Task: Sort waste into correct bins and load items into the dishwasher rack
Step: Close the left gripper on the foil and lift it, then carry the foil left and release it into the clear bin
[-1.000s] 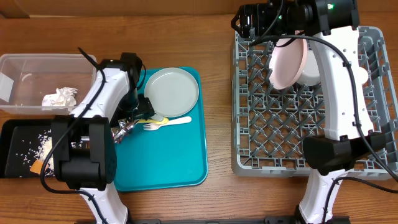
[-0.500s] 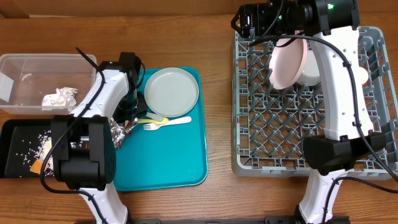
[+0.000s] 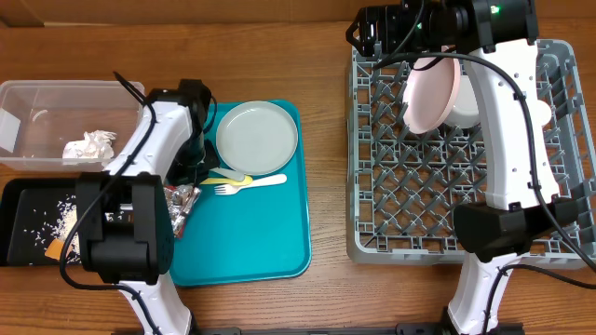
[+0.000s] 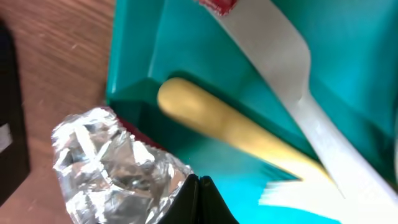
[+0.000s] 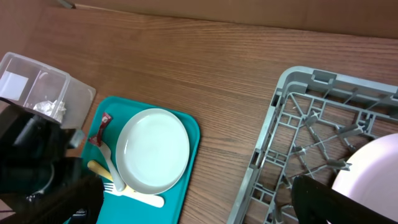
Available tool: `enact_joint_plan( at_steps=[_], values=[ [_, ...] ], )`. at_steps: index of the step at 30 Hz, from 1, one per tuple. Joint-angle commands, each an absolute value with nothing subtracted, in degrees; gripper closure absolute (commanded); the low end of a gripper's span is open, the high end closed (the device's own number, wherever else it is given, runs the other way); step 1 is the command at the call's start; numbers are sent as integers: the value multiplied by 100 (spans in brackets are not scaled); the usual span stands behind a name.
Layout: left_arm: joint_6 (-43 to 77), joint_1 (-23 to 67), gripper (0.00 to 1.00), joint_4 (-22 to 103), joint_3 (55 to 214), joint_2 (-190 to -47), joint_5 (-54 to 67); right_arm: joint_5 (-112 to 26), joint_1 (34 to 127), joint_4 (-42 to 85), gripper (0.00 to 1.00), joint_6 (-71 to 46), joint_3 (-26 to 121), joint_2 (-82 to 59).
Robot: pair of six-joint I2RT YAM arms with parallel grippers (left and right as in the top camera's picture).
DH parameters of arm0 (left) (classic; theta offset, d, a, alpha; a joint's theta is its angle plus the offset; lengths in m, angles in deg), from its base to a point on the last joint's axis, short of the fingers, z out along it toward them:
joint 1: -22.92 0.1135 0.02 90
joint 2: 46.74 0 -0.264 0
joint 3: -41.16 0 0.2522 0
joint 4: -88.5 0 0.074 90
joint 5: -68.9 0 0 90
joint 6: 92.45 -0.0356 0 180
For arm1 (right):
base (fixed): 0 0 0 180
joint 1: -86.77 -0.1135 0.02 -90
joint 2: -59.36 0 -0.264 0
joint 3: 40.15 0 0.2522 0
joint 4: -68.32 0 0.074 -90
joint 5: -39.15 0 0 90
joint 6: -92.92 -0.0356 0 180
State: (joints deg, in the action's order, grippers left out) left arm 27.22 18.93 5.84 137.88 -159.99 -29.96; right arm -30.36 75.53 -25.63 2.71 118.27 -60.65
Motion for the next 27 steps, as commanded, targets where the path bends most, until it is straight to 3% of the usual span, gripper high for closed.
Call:
enact_joint_plan(
  at_steps=[1, 17, 27],
  values=[
    [2851, 1923, 96, 190, 14643, -15855, -3049, -3078, 7564, -2539, 0, 298, 11821, -5975],
    [2777, 2022, 96, -865, 17414, -15855, -2647, -3078, 7564, -2539, 0, 298, 11821, -5975],
    [3059, 3416, 96, -415, 17998, -15861, -2706, -3078, 7564, -2539, 0, 298, 11821, -5975]
  ],
)
